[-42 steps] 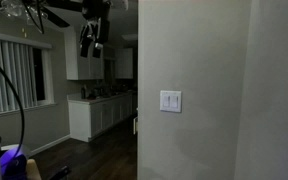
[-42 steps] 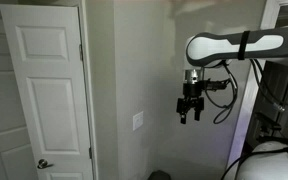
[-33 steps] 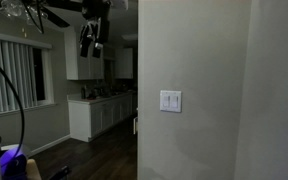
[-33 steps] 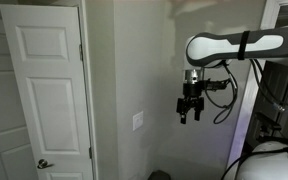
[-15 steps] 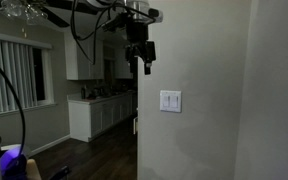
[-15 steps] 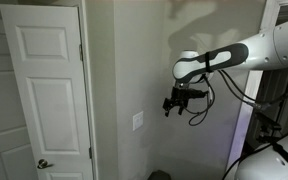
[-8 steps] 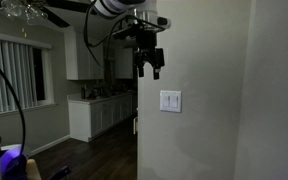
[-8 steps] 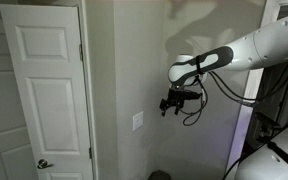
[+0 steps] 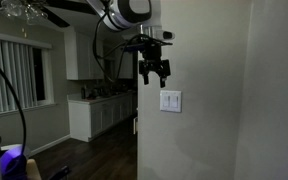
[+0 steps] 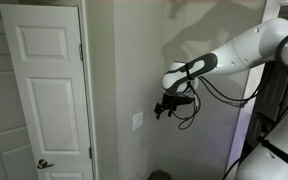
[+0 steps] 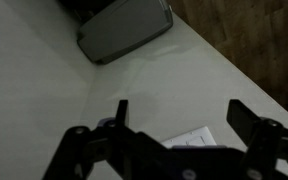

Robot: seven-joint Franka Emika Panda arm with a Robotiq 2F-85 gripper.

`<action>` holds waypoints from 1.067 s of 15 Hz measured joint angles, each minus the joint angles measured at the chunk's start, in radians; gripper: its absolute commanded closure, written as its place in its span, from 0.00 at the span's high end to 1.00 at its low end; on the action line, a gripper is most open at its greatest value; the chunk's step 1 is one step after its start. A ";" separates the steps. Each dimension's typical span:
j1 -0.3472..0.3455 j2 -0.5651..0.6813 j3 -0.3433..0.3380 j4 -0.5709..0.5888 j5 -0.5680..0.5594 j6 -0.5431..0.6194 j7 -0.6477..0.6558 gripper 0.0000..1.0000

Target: Turn on the light switch on the right.

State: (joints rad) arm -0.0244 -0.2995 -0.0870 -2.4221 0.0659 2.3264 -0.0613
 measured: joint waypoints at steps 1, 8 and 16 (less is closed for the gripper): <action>0.003 0.013 0.000 -0.001 0.000 0.030 -0.017 1.00; 0.029 0.073 -0.009 -0.006 0.048 0.082 -0.134 1.00; 0.032 0.078 -0.007 -0.006 0.049 0.093 -0.135 1.00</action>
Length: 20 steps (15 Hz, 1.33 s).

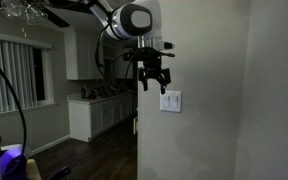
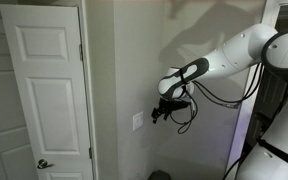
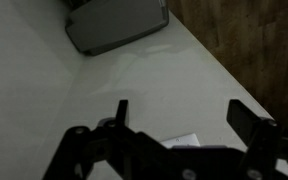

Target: Turn on the light switch on the right.

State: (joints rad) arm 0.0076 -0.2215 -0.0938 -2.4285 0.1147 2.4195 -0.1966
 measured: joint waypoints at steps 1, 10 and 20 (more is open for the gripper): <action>0.004 0.007 0.002 -0.005 0.000 0.026 -0.003 1.00; 0.088 0.193 -0.001 -0.046 0.322 0.516 -0.285 0.47; 0.121 0.297 0.004 0.126 0.935 0.546 -0.834 0.00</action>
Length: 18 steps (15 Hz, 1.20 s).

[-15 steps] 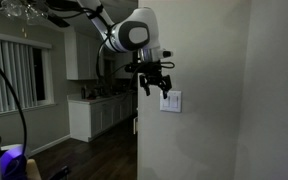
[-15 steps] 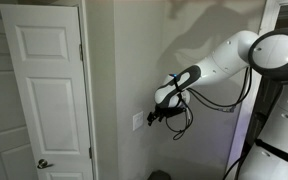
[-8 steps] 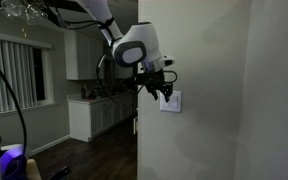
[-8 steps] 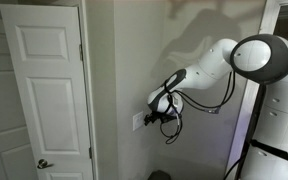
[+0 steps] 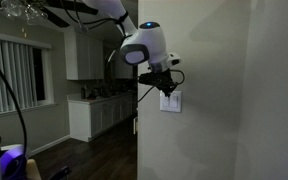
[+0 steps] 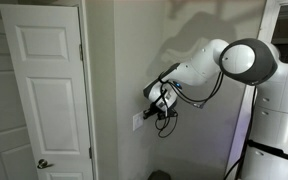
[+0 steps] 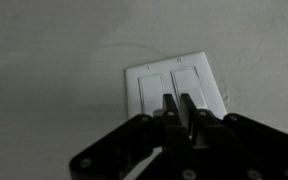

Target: Turn on the light switch on the right.

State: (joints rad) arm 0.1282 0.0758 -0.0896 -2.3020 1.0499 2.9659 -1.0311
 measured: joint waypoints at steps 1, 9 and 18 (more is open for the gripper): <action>-0.004 0.020 -0.001 0.016 0.027 -0.005 -0.026 0.00; -0.028 0.137 0.000 0.101 0.135 -0.012 -0.152 0.00; -0.038 0.189 0.018 0.195 0.378 -0.015 -0.407 0.00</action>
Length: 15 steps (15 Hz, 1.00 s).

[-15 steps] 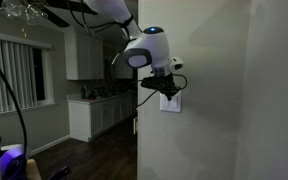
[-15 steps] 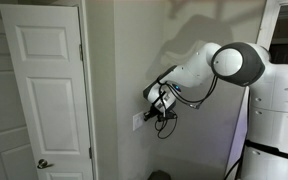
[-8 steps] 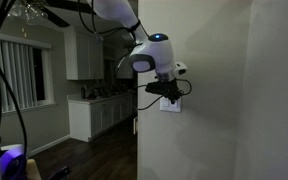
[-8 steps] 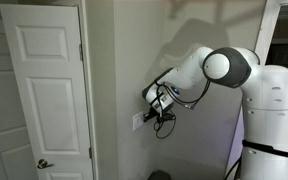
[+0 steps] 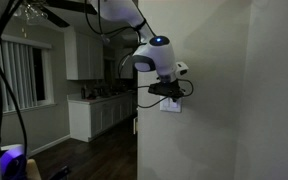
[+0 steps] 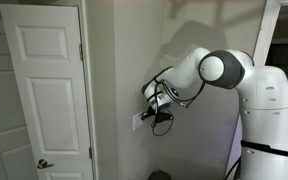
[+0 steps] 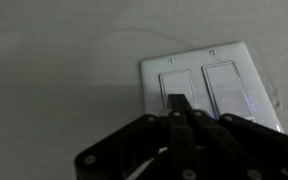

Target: Turn on the light switch on the right.

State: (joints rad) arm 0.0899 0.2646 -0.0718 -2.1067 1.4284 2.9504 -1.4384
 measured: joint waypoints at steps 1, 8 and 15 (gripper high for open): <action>-0.001 0.003 0.000 0.002 0.015 -0.002 -0.016 0.00; -0.011 0.010 -0.002 0.020 0.231 -0.033 -0.218 0.00; -0.013 0.017 -0.016 0.022 0.306 -0.067 -0.302 0.00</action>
State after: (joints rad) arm 0.0772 0.2814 -0.0881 -2.0849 1.7348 2.8830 -1.7400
